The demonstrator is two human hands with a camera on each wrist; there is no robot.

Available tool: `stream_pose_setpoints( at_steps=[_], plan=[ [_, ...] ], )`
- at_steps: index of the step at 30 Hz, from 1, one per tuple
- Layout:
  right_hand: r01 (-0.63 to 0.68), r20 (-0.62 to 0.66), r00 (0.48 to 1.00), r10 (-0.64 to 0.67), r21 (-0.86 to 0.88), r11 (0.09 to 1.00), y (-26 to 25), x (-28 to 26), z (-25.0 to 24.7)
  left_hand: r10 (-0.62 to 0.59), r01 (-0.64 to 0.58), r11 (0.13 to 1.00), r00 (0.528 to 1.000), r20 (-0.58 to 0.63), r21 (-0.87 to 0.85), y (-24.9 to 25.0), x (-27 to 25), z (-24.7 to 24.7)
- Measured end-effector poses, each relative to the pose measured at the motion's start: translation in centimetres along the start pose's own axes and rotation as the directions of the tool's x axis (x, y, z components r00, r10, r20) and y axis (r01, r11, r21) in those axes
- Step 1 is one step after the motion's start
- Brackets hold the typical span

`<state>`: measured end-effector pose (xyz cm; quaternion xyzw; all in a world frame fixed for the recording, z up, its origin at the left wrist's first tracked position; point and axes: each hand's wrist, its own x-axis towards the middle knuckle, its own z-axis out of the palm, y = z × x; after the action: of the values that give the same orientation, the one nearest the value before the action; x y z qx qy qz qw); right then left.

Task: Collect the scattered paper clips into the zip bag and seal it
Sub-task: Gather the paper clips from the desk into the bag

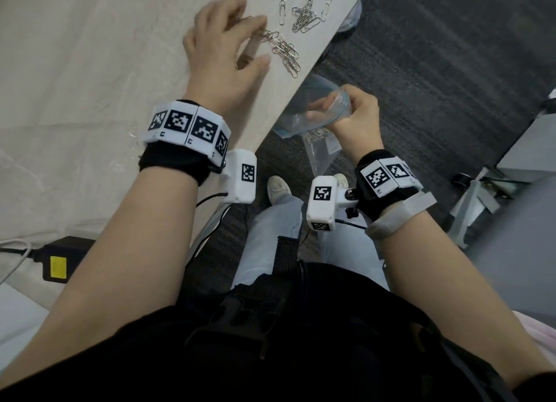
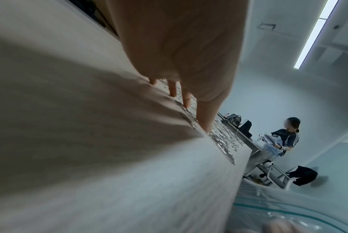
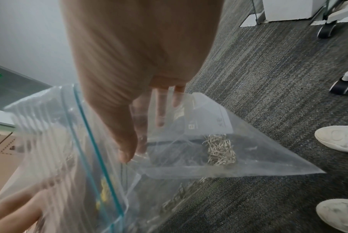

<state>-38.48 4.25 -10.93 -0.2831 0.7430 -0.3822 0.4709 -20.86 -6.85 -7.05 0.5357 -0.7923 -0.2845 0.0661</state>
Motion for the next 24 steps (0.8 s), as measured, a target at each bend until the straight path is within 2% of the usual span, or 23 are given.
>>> stream_pose_setpoints(
  at_steps=[2, 6, 12, 18, 22, 24],
  plan=[
    [0.002, -0.001, 1.0, -0.002, 0.003, 1.0, -0.1, -0.1, 0.0, 0.031, -0.032, 0.999, 0.999, -0.039, -0.028, 0.1, 0.0, 0.3],
    [0.01, -0.007, 1.0, -0.01, 0.016, 1.0, -0.2, -0.2, -0.2, 0.081, -0.087, 0.984, 0.996, -0.043, -0.157, 0.4, -0.2, 0.9],
    [0.007, -0.012, 1.0, -0.007, 0.009, 1.0, 0.0, -0.3, -0.3, 0.126, -0.127, 0.97, 0.992, -0.021, -0.209, 1.4, -1.3, 2.0],
    [0.012, -0.008, 1.0, -0.012, 0.023, 1.0, 0.3, -0.1, -0.3, 0.108, -0.106, 0.953, 0.994, -0.007, -0.285, 2.3, -2.4, 2.1],
    [0.022, -0.004, 1.0, -0.022, 0.028, 0.999, 0.1, -0.3, -0.4, 0.137, -0.088, 0.923, 0.985, 0.106, -0.374, 2.9, -2.4, 1.5],
    [0.031, -0.005, 1.0, -0.031, 0.019, 0.999, 0.0, -0.3, -0.4, 0.135, -0.093, 0.901, 0.988, 0.07, -0.423, 3.2, -2.4, 1.3]
  ],
)
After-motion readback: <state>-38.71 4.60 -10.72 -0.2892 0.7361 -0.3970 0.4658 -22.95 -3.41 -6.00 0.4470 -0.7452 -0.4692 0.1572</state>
